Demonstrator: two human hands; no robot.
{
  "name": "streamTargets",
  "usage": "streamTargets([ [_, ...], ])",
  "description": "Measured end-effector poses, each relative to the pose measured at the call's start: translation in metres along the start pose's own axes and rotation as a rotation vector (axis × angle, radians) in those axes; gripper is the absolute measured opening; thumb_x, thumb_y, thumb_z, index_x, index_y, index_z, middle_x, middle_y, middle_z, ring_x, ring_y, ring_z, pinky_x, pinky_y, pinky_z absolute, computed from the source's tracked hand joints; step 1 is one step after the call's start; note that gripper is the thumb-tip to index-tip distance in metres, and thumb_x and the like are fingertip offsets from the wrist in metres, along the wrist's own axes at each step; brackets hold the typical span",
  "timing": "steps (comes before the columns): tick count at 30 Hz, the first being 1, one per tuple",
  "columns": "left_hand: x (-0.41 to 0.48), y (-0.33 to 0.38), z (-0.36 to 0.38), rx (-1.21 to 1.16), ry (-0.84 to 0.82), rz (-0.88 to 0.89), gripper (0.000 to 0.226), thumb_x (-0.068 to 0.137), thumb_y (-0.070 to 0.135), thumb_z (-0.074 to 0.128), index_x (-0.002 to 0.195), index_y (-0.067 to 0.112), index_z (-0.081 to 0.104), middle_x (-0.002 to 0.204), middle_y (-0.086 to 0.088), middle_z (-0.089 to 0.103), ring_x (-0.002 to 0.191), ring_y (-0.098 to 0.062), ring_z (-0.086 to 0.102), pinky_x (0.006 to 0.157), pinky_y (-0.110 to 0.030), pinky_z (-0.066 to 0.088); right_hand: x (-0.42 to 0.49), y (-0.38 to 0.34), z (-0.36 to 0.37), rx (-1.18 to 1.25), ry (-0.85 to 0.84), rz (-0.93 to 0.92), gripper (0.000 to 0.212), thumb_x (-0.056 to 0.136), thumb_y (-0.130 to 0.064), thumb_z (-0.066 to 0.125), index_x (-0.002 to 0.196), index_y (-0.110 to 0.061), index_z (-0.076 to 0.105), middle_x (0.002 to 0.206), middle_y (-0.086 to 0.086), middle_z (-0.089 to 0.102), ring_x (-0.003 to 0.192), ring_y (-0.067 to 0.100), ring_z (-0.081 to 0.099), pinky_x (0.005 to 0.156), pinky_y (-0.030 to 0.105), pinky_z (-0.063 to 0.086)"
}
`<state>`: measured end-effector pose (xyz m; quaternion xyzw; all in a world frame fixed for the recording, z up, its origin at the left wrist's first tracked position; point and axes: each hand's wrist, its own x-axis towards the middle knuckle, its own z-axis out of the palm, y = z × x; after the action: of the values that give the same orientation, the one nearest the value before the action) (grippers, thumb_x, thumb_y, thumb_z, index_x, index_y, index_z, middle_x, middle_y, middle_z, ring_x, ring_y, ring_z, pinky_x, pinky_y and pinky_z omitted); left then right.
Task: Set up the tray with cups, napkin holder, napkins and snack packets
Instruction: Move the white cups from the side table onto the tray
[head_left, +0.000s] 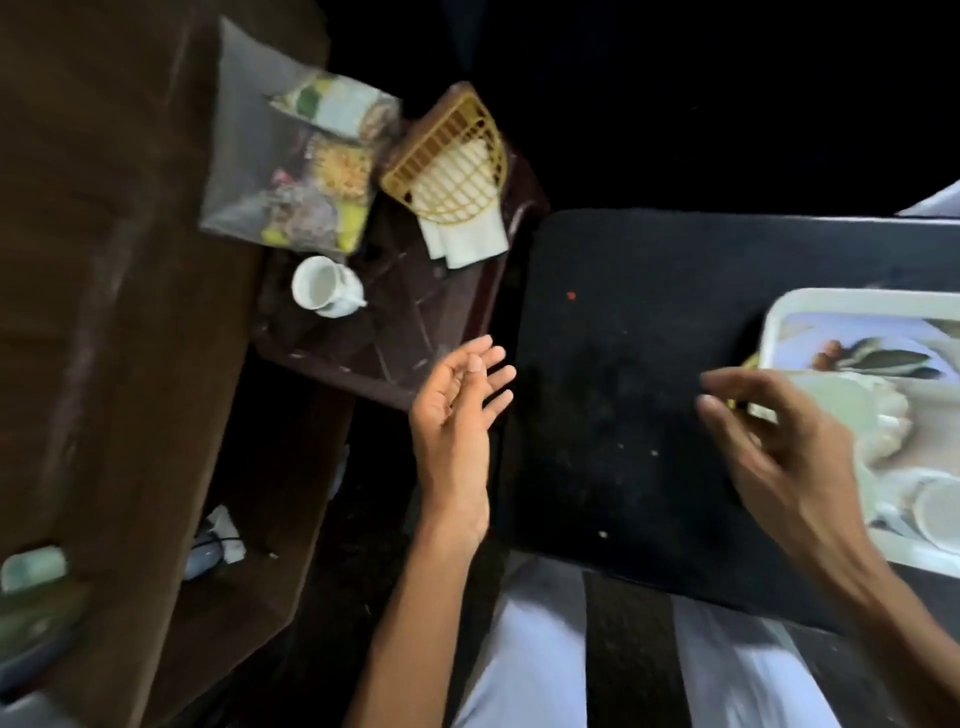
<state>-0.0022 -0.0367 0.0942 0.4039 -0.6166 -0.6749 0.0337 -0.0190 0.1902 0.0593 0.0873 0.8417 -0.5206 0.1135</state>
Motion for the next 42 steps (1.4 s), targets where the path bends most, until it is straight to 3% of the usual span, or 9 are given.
streamTargets([
  [3, 0.033, 0.018, -0.045, 0.016, 0.076, 0.062, 0.021, 0.107, 0.017, 0.047, 0.112, 0.019, 0.068, 0.111, -0.004, 0.074, 0.103, -0.017, 0.072, 0.086, -0.026, 0.059, 0.018, -0.030, 0.067, 0.053, -0.117, -0.020, 0.014, 0.091, -0.012, 0.070, 0.105, -0.012, 0.070, 0.098, 0.001, 0.073, 0.082, -0.004, 0.067, 0.073, 0.002, 0.047],
  [7, 0.078, 0.035, -0.101, 0.075, 0.161, 0.132, 0.021, 0.107, 0.016, 0.046, 0.117, 0.015, 0.065, 0.118, -0.008, 0.071, 0.114, -0.024, 0.070, 0.097, -0.032, 0.058, 0.037, -0.065, 0.147, 0.078, -0.235, -0.093, 0.015, 0.092, -0.014, 0.070, 0.106, -0.011, 0.069, 0.100, -0.005, 0.070, 0.089, -0.005, 0.066, 0.075, 0.004, 0.050],
  [11, 0.124, 0.045, -0.142, 0.144, 0.209, 0.170, 0.023, 0.108, 0.020, 0.046, 0.120, 0.015, 0.065, 0.116, -0.005, 0.072, 0.112, -0.017, 0.072, 0.096, -0.030, 0.059, 0.054, -0.092, 0.214, 0.049, -0.314, -0.148, 0.016, 0.093, -0.019, 0.069, 0.108, -0.014, 0.068, 0.101, -0.005, 0.070, 0.092, 0.000, 0.066, 0.079, 0.012, 0.055],
  [20, 0.193, 0.041, -0.157, 0.250, 0.161, 0.130, 0.031, 0.108, 0.024, 0.045, 0.133, 0.016, 0.061, 0.139, -0.007, 0.063, 0.125, -0.017, 0.063, 0.098, -0.029, 0.056, 0.083, -0.121, 0.305, -0.021, -0.291, -0.056, 0.026, 0.091, -0.015, 0.070, 0.115, -0.006, 0.064, 0.114, 0.008, 0.067, 0.104, 0.017, 0.063, 0.089, 0.026, 0.053],
  [23, 0.200, 0.037, -0.152, 0.238, 0.131, 0.120, 0.035, 0.108, 0.022, 0.045, 0.137, 0.011, 0.061, 0.138, -0.006, 0.063, 0.126, -0.017, 0.062, 0.096, -0.028, 0.057, 0.084, -0.122, 0.318, -0.005, -0.272, -0.055, 0.023, 0.091, -0.015, 0.070, 0.111, -0.008, 0.065, 0.112, 0.009, 0.069, 0.103, 0.016, 0.065, 0.086, 0.026, 0.055],
  [28, 0.201, 0.036, -0.149, 0.155, 0.121, 0.108, 0.031, 0.108, 0.020, 0.045, 0.130, 0.008, 0.064, 0.117, 0.003, 0.067, 0.114, -0.011, 0.064, 0.085, -0.020, 0.060, 0.085, -0.121, 0.330, 0.011, -0.205, -0.056, 0.009, 0.092, -0.016, 0.068, 0.099, -0.011, 0.069, 0.098, 0.005, 0.073, 0.091, 0.014, 0.067, 0.078, 0.032, 0.056],
  [32, 0.195, 0.036, -0.146, 0.137, 0.122, 0.109, 0.030, 0.107, 0.023, 0.047, 0.127, 0.010, 0.066, 0.120, 0.000, 0.068, 0.118, -0.014, 0.065, 0.087, -0.023, 0.060, 0.080, -0.119, 0.325, 0.065, -0.148, -0.075, 0.005, 0.091, -0.017, 0.070, 0.094, -0.012, 0.070, 0.087, -0.005, 0.071, 0.074, -0.003, 0.061, 0.066, 0.007, 0.048],
  [37, 0.173, 0.032, -0.135, 0.078, 0.122, 0.091, 0.031, 0.107, 0.023, 0.048, 0.131, 0.010, 0.064, 0.126, -0.005, 0.067, 0.121, -0.016, 0.065, 0.092, -0.030, 0.061, 0.071, -0.111, 0.298, 0.106, -0.168, -0.066, 0.006, 0.090, -0.018, 0.072, 0.094, -0.014, 0.070, 0.089, -0.002, 0.075, 0.083, 0.006, 0.069, 0.070, 0.021, 0.056],
  [42, 0.135, 0.024, -0.109, 0.072, 0.066, 0.060, 0.028, 0.107, 0.022, 0.048, 0.120, 0.013, 0.070, 0.125, -0.005, 0.072, 0.120, -0.018, 0.067, 0.092, -0.033, 0.061, 0.053, -0.095, 0.244, 0.152, -0.152, -0.076, 0.009, 0.089, -0.021, 0.075, 0.093, -0.014, 0.071, 0.085, -0.011, 0.072, 0.082, -0.001, 0.068, 0.064, 0.008, 0.051],
])
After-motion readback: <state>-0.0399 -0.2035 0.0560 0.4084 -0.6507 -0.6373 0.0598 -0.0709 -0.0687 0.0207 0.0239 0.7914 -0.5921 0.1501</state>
